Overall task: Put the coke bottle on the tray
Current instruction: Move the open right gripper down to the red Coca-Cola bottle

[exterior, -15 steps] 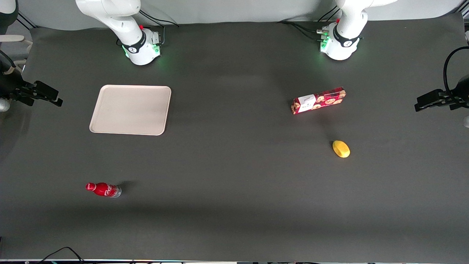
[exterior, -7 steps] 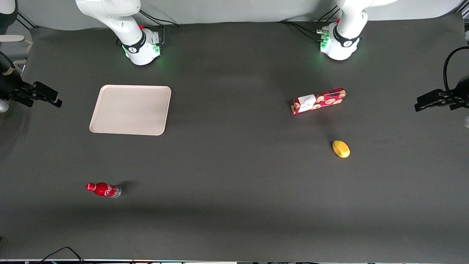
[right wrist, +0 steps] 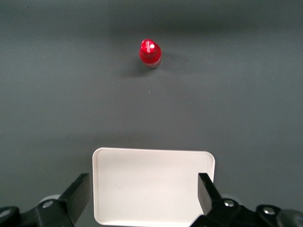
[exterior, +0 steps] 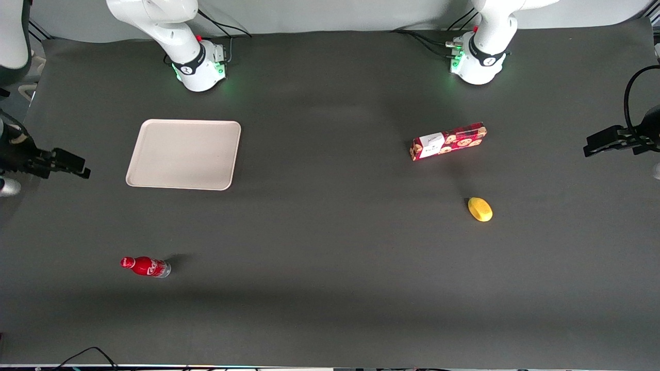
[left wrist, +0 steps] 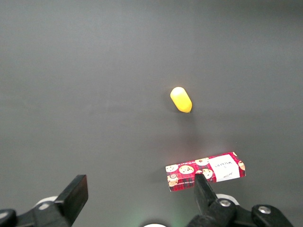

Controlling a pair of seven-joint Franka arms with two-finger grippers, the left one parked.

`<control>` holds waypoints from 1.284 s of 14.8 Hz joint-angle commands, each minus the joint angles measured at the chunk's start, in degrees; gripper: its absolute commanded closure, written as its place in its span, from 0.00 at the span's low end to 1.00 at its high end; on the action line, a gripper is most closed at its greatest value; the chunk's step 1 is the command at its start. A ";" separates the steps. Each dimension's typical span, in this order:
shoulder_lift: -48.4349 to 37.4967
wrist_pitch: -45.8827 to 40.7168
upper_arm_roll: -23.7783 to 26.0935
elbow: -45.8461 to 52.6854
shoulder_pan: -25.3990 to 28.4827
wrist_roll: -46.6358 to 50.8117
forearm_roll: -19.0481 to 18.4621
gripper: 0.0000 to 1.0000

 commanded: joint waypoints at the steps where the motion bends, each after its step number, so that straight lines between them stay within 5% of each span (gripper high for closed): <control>1: 10.19 0.83 0.25 9.96 -0.24 -2.27 -0.10 0.00; 19: 27.69 25.45 3.85 9.62 -2.70 -6.50 -0.45 0.00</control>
